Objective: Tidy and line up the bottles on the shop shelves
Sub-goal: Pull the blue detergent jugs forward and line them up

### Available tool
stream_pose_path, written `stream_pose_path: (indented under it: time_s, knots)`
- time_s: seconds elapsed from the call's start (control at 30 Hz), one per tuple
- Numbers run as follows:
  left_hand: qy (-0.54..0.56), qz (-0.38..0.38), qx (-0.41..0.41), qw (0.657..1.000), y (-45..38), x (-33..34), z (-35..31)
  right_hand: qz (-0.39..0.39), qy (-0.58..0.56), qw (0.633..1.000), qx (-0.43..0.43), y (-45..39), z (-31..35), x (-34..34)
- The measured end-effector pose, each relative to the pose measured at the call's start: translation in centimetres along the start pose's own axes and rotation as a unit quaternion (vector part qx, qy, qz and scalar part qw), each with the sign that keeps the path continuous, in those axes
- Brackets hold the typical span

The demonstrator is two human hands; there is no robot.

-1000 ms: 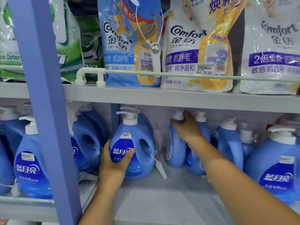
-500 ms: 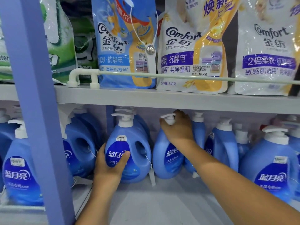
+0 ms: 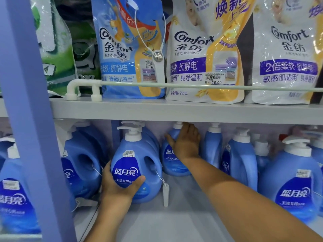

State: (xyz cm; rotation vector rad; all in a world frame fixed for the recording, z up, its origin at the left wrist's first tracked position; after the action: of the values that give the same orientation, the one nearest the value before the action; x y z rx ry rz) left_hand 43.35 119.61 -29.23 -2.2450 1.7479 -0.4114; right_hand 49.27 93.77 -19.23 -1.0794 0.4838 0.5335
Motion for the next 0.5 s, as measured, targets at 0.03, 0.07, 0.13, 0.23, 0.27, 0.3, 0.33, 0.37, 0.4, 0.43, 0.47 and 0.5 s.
stream_pose_path:
  time_s: [0.03, 0.07, 0.13, 0.23, 0.27, 0.3, 0.33, 0.37, 0.4, 0.43, 0.47, 0.5]
  knots:
    - [0.0, 0.0, -0.001, 1.0, 0.0, 0.0, 0.0, 0.014, 0.009, 1.0, -0.006, 0.2, -0.4, 0.3]
    - [0.003, 0.0, -0.001, 1.0, 0.0, 0.0, 0.1, 0.04, 0.019, 0.999, -0.009, 0.2, -0.6, 0.6]
    - [0.005, 0.002, 0.0, 1.0, 0.2, 0.0, 0.1, 0.109, 0.044, 0.993, -0.014, 0.3, -0.6, 0.8]
    - [-0.014, 0.006, 0.011, 1.0, 0.4, 0.1, -0.1, 0.2, 0.074, 0.977, -0.022, 0.6, -0.5, 0.3]
    - [-0.021, 0.006, 0.012, 1.0, 0.5, 0.1, -0.2, 0.22, 0.092, 0.971, -0.026, 0.8, -0.6, -0.6]
    - [-0.029, -0.002, 0.014, 0.999, 0.6, 0.1, -0.4, 0.208, 0.104, 0.972, -0.038, 0.9, -0.8, -2.1]
    - [-0.048, -0.025, 0.028, 0.998, 0.9, 0.0, -1.0, 0.141, 0.11, 0.982, -0.056, 0.8, -1.3, -4.1]
    - [-0.077, -0.06, 0.071, 0.993, 1.4, -0.1, -2.0, 0.033, 0.124, 0.989, -0.069, 0.9, -1.9, -6.5]
    - [-0.102, -0.098, 0.145, 0.979, 2.2, -0.1, -3.6, -0.051, 0.14, 0.987, -0.065, 1.0, -2.8, -8.4]
    - [-0.11, -0.123, 0.228, 0.96, 3.3, 0.4, -5.3, -0.087, 0.136, 0.986, -0.047, 1.1, -3.7, -9.7]
    - [-0.101, -0.117, 0.293, 0.943, 4.6, 1.5, -6.6, -0.05, 0.146, 0.988, -0.024, 0.7, -4.4, -9.9]
    - [-0.078, -0.08, 0.329, 0.938, 5.7, 3.1, -7.5, 0.021, 0.151, 0.988, 0.01, 0.2, -4.8, -9.4]
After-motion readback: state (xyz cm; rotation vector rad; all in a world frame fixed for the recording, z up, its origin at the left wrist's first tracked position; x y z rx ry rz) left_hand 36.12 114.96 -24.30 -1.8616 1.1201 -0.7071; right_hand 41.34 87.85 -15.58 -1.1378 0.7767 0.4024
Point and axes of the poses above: each hand's wrist, its own y-axis away from the middle knuckle, its own x-axis out of the palm, z = x × y, the point moved 5 cm from there along -y, towards the middle knuckle, and after that the axes turned 2 degrees about y, right-handed, at the moved point
